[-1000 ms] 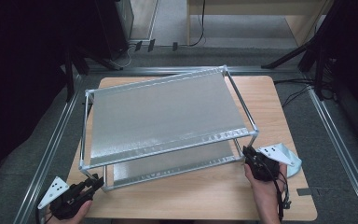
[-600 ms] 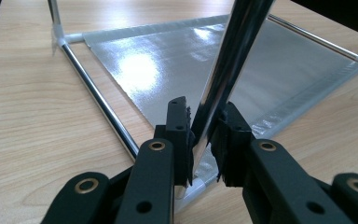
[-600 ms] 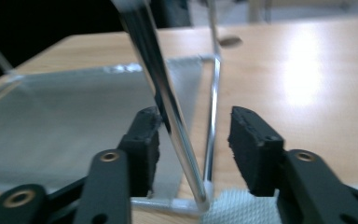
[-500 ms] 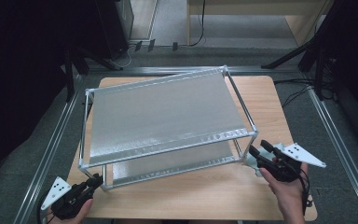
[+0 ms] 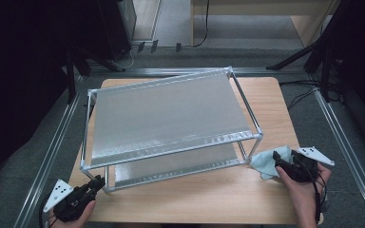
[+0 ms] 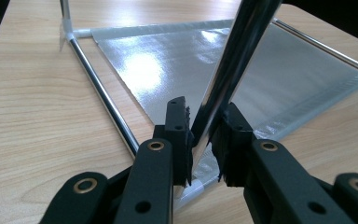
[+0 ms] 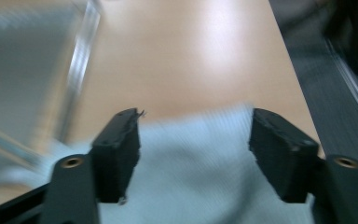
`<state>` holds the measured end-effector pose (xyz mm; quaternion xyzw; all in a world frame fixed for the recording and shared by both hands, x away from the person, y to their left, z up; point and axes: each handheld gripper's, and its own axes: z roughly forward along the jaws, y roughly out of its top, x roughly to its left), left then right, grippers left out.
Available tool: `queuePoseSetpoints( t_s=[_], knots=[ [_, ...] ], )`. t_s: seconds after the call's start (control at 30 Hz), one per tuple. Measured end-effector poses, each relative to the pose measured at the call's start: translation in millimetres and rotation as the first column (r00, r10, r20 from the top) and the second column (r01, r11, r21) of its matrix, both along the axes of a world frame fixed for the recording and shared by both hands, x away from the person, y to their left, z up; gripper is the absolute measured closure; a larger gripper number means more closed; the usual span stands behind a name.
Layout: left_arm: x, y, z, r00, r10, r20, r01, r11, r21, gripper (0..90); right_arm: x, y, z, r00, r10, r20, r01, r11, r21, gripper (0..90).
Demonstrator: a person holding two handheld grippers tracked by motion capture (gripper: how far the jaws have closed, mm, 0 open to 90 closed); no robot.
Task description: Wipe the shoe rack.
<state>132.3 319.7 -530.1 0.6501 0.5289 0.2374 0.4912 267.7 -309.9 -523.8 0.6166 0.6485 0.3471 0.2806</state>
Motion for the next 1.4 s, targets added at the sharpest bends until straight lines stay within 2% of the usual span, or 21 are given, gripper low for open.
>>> queuePoseSetpoints(
  t_s=[0.07,0.17,0.33,0.37,0.53,0.6,0.67,0.7,0.73,0.8,0.93,1.0,1.07,1.1,1.17,1.2,1.23,1.27,1.3,1.37,1.4],
  knots=[
    [-0.2,0.0,-0.1,1.0000,0.001,0.001,-0.001,1.0000,-0.002,76.7,0.0,-3.0,-8.1,0.9980,-0.037,-0.051,0.036,0.999,-0.030,26.1],
    [-0.5,1.0,-0.6,1.0000,-0.003,0.005,0.003,0.9999,-0.011,75.8,2.6,-2.4,-12.7,0.9956,-0.041,-0.085,0.039,0.999,-0.023,23.3],
    [-3.2,4.3,2.3,0.9991,-0.007,0.041,0.009,0.9992,-0.038,71.0,8.5,1.6,-21.6,0.9931,-0.061,-0.101,0.055,0.997,-0.059,22.9],
    [-3.0,4.5,2.2,0.9993,-0.007,0.038,0.008,0.9995,-0.031,72.3,8.7,4.9,-22.9,0.9936,-0.051,-0.100,0.043,0.995,-0.087,23.8],
    [-2.3,0.7,1.9,0.9995,0.001,0.033,0.000,1.0000,-0.006,76.6,7.6,4.6,-23.7,0.9933,-0.059,-0.100,0.052,0.996,-0.072,25.4],
    [-2.3,0.9,1.8,0.9994,-0.001,0.034,0.001,1.0000,-0.006,76.8,6.9,5.5,-23.5,0.9938,-0.055,-0.097,0.049,0.997,-0.065,32.2],
    [-2.3,0.8,1.9,0.9994,0.001,0.033,-0.001,1.0000,-0.005,76.9,4.5,6.4,-22.4,0.9952,-0.052,-0.083,0.047,0.997,-0.062,49.9],
    [-2.3,0.6,1.9,0.9994,0.002,0.033,-0.002,1.0000,-0.004,76.9,4.5,6.4,-22.4,0.9952,-0.052,-0.083,0.047,0.997,-0.062,49.9],
    [-2.4,0.2,1.9,0.9994,0.004,0.034,-0.004,1.0000,-0.004,77.0,4.2,6.1,-22.4,0.9956,-0.051,-0.079,0.046,0.997,-0.063,55.4],
    [-2.3,0.1,1.9,0.9994,0.003,0.034,-0.003,1.0000,-0.003,77.0,3.4,4.5,-23.0,0.9973,-0.035,-0.065,0.033,0.999,-0.040,72.2],
    [-2.0,0.2,1.9,0.9994,0.000,0.035,0.000,1.0000,-0.002,77.1,2.4,3.5,-23.0,0.9979,-0.015,-0.063,0.014,1.000,-0.012,79.3],
    [-1.7,1.1,1.6,0.9993,-0.007,0.037,0.007,1.0000,-0.001,77.2,0.5,8.0,-22.5,0.9966,0.051,-0.065,-0.050,0.999,0.011,80.3],
    [-1.3,1.4,1.7,0.9993,-0.010,0.037,0.010,1.0000,-0.002,77.2,-0.3,10.6,-22.1,0.9957,0.067,-0.064,-0.066,0.998,0.019,80.3],
    [-1.2,1.5,1.7,0.9993,-0.010,0.037,0.010,1.0000,0.000,77.2,-3.3,20.0,-18.2,0.9915,0.123,-0.042,-0.121,0.992,0.041,80.3],
    [-1.0,1.2,1.7,0.9993,-0.008,0.036,0.008,1.0000,-0.001,77.2,-4.4,23.0,-15.8,0.9899,0.137,-0.035,-0.135,0.989,0.061,80.3],
    [-1.0,1.0,1.7,0.9993,-0.007,0.037,0.007,1.0000,0.000,77.2,-7.2,29.2,-7.1,0.9855,0.170,0.003,-0.169,0.979,0.118,80.2],
    [-1.0,1.0,1.6,0.9993,-0.009,0.037,0.009,1.0000,0.001,77.2,-7.2,29.2,-7.1,0.9855,0.170,0.003,-0.169,0.979,0.118,80.2],
    [-1.0,1.1,1.6,0.9993,-0.009,0.037,0.009,1.0000,0.001,77.2,-11.0,34.6,5.0,0.9781,0.202,0.050,-0.207,0.970,0.125,80.1],
    [-1.1,1.0,1.6,0.9993,-0.008,0.037,0.008,1.0000,-0.001,77.2,-11.0,34.6,5.0,0.9781,0.202,0.050,-0.207,0.970,0.125,80.1],
    [-1.2,0.9,1.6,0.9992,-0.009,0.038,0.009,1.0000,0.001,77.3,-15.1,36.9,15.9,0.9726,0.214,0.090,-0.224,0.967,0.118,80.1],
    [-1.2,0.9,1.6,0.9992,-0.009,0.038,0.009,1.0000,0.001,77.3,-22.6,37.7,32.8,0.9655,0.211,0.152,-0.230,0.966,0.121,80.1]
  ],
)
